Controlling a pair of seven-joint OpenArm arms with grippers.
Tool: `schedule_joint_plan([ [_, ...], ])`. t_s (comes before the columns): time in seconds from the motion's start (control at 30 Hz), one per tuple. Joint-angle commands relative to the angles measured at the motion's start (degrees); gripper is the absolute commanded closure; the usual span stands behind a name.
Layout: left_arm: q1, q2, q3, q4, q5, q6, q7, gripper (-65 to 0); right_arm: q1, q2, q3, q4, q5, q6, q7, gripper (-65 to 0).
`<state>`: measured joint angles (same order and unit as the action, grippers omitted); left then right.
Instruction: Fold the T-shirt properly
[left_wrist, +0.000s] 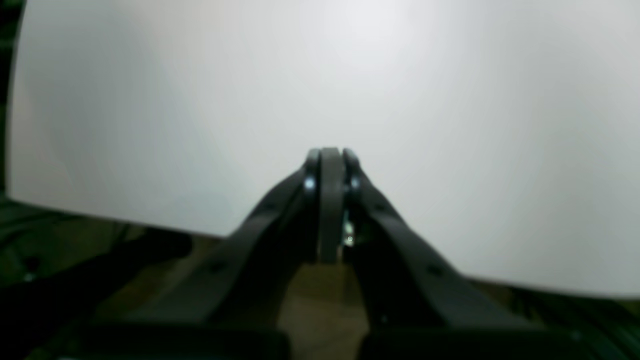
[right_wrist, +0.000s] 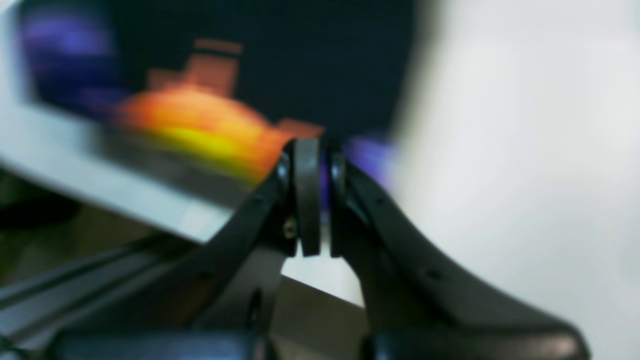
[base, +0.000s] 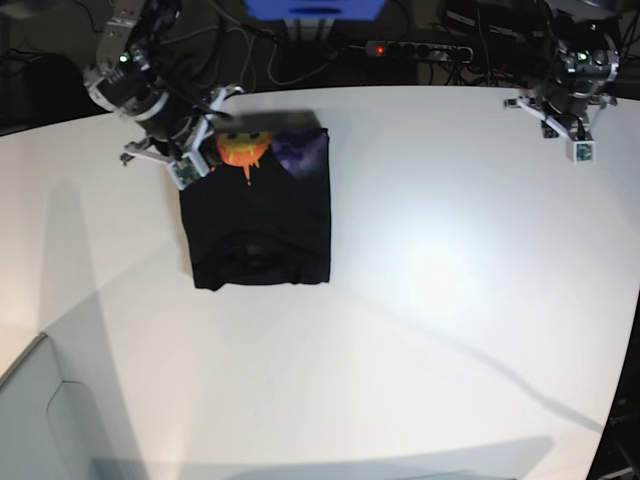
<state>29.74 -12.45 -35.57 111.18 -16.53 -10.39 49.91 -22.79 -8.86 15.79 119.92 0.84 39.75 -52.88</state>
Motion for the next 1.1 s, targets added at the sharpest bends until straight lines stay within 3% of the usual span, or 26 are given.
schedule_joint_plan([
  [0.0, 1.0, -0.5, -0.3, 1.4, 0.2, 0.2, -0.9, 0.0, -0.3, -0.1, -2.2, 1.0, 0.9, 0.3, 1.3, -0.2],
  [0.1, 2.7, -0.1, -0.3, 1.5, 0.2, 0.2, -1.0, 0.0, -1.7, -0.1, -7.9, 1.0, 0.8, 0.3, 1.4, -0.2],
  [0.23, 4.2, 1.5, -1.7, 1.5, 0.2, 0.2, -1.1, 0.0, -1.7, -0.1, -9.9, 0.2, 0.8, 0.3, 1.4, -0.2],
  [0.37, 4.2, 4.1, -5.1, 1.4, 0.2, 0.2, -1.0, 0.0, 0.0, 0.2, -9.9, -3.0, 0.6, 0.3, 3.4, -0.2],
  [0.5, 5.6, 4.8, -6.0, 1.3, 0.2, 0.2, -0.9, 0.0, 0.8, 2.8, -10.2, -6.1, 0.7, 0.3, 6.0, -0.2],
  [0.73, 7.4, 5.6, -6.3, 0.8, 0.2, 0.2, -1.1, 0.0, 0.7, 4.4, -10.2, -12.1, 0.7, 0.3, 9.7, -0.2],
  [1.07, 9.4, 7.9, -6.3, 0.8, 0.3, 0.2, -1.1, 0.0, -1.4, 4.5, -9.8, -0.3, 0.7, 0.3, 9.3, -0.2],
])
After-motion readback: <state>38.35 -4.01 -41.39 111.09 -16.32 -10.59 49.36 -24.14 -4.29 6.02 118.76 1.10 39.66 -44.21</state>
